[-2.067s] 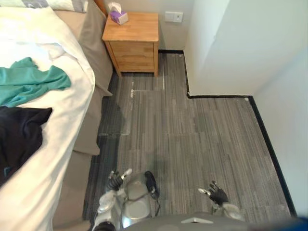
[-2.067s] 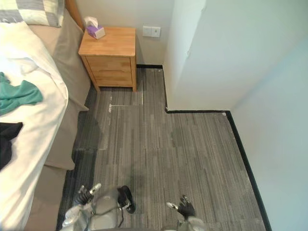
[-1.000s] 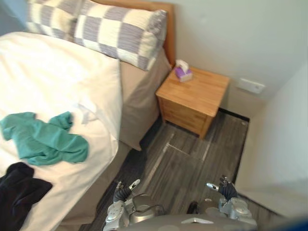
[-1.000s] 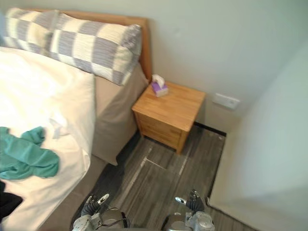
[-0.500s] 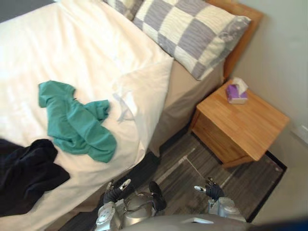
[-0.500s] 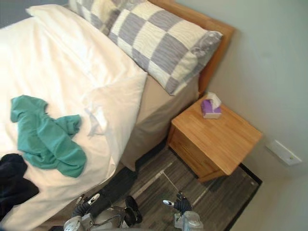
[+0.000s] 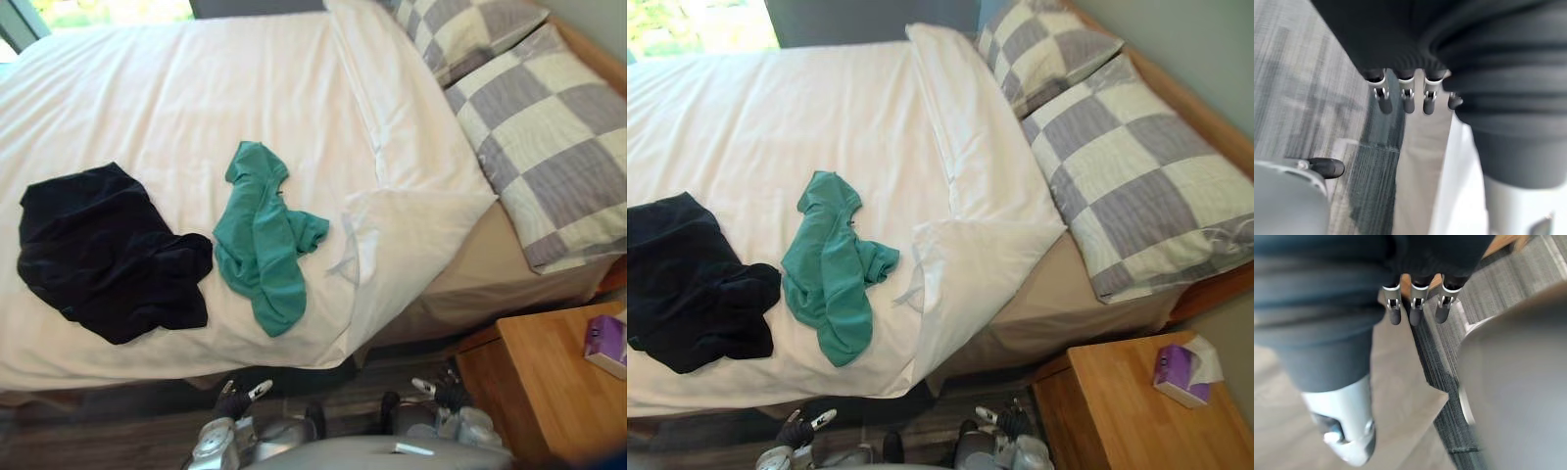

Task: Tidy the bed and pick cloth on bed and put in laundry

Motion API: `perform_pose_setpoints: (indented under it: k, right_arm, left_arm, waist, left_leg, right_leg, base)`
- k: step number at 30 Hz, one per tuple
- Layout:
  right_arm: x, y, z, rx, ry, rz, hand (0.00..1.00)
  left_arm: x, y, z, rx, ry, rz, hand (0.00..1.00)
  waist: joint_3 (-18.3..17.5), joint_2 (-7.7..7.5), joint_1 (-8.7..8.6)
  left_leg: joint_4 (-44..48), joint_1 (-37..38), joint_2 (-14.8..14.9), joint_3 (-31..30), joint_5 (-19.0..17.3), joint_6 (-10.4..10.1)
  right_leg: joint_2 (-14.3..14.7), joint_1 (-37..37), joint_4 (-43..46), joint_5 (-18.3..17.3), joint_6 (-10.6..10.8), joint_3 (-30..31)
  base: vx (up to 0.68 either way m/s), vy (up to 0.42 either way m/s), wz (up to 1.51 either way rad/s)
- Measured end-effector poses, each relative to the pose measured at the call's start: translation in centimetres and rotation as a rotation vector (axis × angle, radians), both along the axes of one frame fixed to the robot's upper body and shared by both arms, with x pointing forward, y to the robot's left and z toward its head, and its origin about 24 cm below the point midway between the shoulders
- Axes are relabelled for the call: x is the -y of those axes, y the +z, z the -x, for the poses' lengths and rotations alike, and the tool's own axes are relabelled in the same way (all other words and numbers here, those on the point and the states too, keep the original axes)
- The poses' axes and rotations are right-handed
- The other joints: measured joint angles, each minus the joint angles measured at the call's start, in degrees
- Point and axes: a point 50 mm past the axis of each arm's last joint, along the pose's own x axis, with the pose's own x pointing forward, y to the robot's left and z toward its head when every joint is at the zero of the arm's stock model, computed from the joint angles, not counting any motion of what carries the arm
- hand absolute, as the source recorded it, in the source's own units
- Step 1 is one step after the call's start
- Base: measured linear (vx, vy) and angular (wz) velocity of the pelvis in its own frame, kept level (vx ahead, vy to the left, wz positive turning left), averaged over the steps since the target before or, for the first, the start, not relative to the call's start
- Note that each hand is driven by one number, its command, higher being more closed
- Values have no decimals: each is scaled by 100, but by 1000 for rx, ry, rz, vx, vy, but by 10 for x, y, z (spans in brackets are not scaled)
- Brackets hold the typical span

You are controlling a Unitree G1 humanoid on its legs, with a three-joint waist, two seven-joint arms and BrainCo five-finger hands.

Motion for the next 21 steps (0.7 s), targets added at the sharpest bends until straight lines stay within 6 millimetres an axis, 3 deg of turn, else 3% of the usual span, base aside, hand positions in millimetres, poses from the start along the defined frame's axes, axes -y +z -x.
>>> perform_pose_setpoints:
  k: [3, 5, 7, 11, 16, 21]
  right_arm:
    - [2, -3, 6, -47, -1, -3, 0]
    - [0, -6, 13, -91, -77, -34, 0]
    - [0, -10, 27, -136, -234, -74, 0]
    - [7, -14, 51, -195, -510, -91, 0]
    - [33, -13, 114, -363, -901, 72, 0]
    - [81, 9, 126, -316, -1193, 313, 0]
  left_arm:
    - [9, -1, -1, 6, -16, 48, 0]
    - [14, -2, -3, 6, -45, 79, 0]
    - [12, -3, 0, -19, -56, 89, 0]
    - [7, -5, 4, -52, -11, 98, 0]
    - [1, -6, 8, -76, 45, 107, 0]
    - [-10, -5, 16, -79, 78, 103, 0]
  waist:
    - [-17, 39, -20]
    - [-65, -56, -32]
    - [-171, -180, -25]
    - [-242, -269, -22]
    - [-256, -279, -10]
    - [-353, -366, -5]
  left_leg:
    - [-81, 264, 137, 122, -87, -164]
    - [-98, 409, 185, 195, -145, -257]
    - [-92, 487, 222, 381, -215, -367]
    - [-82, 605, 255, 752, -295, -494]
    - [-75, 720, 268, 1075, -341, -553]
    - [-81, 692, 351, 1195, -417, -423]
  right_leg:
    - [154, 325, -254, 1, -2, -6]
    - [218, 529, -456, 2, -3, 19]
    - [272, 622, -616, 7, -11, 104]
    - [336, 675, -770, 76, -7, 336]
    - [362, 730, -806, 107, 20, 478]
    - [461, 678, -806, 190, -20, 503]
  base:
    - [271, -89, -13]
    - [185, -40, -21]
    - [120, -6, -25]
    - [74, 11, -38]
    - [-8, -1, -18]
    - [-108, -21, -11]
